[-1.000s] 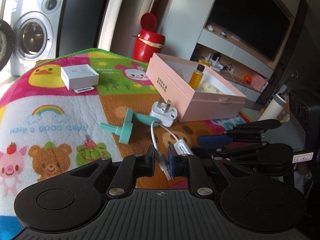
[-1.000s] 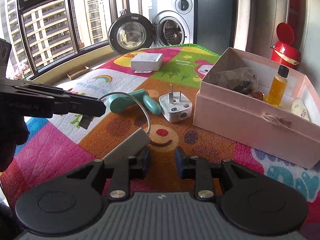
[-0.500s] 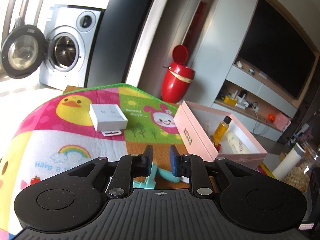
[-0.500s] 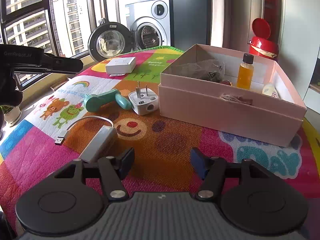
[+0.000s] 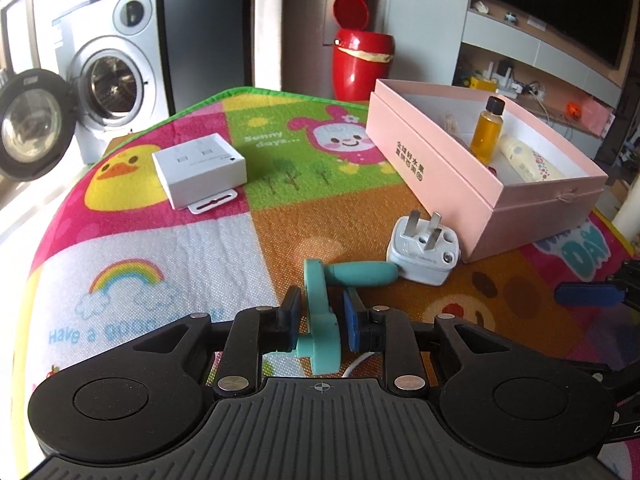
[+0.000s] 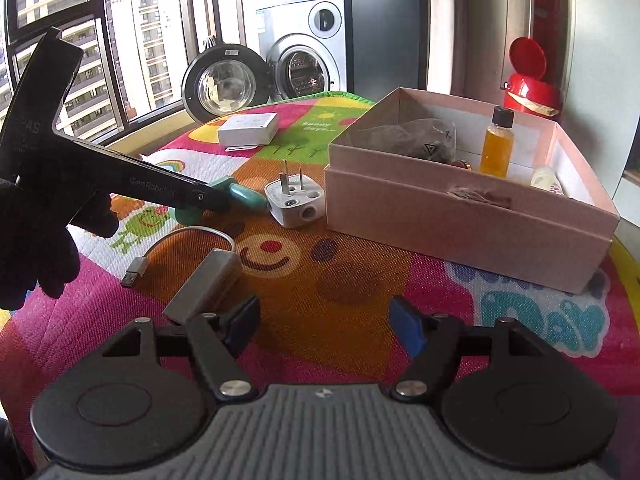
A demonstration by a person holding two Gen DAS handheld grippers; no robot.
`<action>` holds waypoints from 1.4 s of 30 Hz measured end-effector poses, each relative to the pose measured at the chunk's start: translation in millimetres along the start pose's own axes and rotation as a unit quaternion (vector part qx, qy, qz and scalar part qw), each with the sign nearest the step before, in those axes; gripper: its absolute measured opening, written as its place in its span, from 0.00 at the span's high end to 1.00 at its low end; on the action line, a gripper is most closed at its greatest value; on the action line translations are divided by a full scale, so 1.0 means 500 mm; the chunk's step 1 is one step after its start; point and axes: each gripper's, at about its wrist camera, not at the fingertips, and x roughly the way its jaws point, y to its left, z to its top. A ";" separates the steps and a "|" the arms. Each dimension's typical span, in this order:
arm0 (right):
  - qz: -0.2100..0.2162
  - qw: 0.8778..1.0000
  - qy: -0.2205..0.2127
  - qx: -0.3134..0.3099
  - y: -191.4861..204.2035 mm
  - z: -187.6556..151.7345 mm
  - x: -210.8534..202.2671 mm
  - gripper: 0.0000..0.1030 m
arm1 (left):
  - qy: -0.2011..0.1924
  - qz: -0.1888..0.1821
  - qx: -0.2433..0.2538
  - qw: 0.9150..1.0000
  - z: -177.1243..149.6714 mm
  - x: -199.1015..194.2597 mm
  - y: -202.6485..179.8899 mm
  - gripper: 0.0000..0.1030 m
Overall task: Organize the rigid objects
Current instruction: 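Grasp the teal plastic clip with the left tool while the right tool moves toward the white USB adapter, then grasp the white USB adapter with its cable using the right tool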
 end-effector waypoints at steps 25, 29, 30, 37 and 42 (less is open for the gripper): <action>-0.105 0.988 0.006 -0.113 0.037 -0.001 -0.015 0.34 | -0.048 -0.030 -0.079 0.995 -0.125 -0.111 0.005 0.78; -0.102 0.994 0.015 -0.033 -0.046 -0.004 -0.026 0.29 | -0.043 -0.015 -0.060 0.997 -0.121 -0.110 -0.014 0.77; -0.091 0.996 0.019 0.001 -0.067 -0.005 -0.027 0.26 | -0.039 -0.009 -0.048 0.998 -0.118 -0.109 -0.022 0.76; -0.054 0.998 0.021 0.035 -0.083 -0.022 -0.024 0.05 | -0.018 -0.028 0.038 0.999 -0.114 -0.099 -0.066 0.41; -0.047 0.998 0.030 0.026 -0.072 -0.020 -0.019 0.00 | 0.004 -0.041 0.030 0.999 -0.094 -0.086 -0.070 0.28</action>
